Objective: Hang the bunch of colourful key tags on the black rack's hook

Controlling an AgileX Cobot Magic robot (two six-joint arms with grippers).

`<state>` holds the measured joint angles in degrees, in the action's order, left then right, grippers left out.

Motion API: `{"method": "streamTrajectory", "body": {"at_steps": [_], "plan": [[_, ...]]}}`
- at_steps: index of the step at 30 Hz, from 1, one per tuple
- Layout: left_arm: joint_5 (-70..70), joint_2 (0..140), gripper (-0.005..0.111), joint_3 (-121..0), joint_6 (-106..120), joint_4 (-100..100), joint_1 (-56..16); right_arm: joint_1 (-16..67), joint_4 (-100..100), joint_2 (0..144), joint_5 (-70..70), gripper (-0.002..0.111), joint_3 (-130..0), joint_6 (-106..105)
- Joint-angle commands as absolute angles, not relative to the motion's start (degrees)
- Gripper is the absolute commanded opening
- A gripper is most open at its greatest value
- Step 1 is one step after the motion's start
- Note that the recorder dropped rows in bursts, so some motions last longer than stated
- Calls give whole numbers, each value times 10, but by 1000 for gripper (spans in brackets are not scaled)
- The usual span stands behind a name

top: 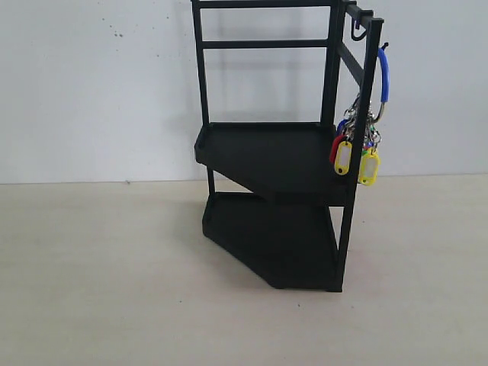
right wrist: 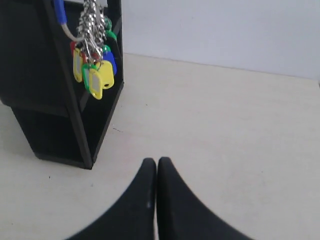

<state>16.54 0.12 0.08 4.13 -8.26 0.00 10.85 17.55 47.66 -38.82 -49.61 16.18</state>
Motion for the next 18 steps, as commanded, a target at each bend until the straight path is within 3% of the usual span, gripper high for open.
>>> {"method": "streamTrajectory", "body": {"at_steps": [1,7,18], "plan": [[163,0,4,0,43,-81,-1,99,185,408,-388,0,-493,160],[163,0,4,0,43,-81,-1,42,187,302,-346,0,-447,160],[163,0,4,0,43,-81,-1,-20,186,26,-224,0,-166,181]]}}
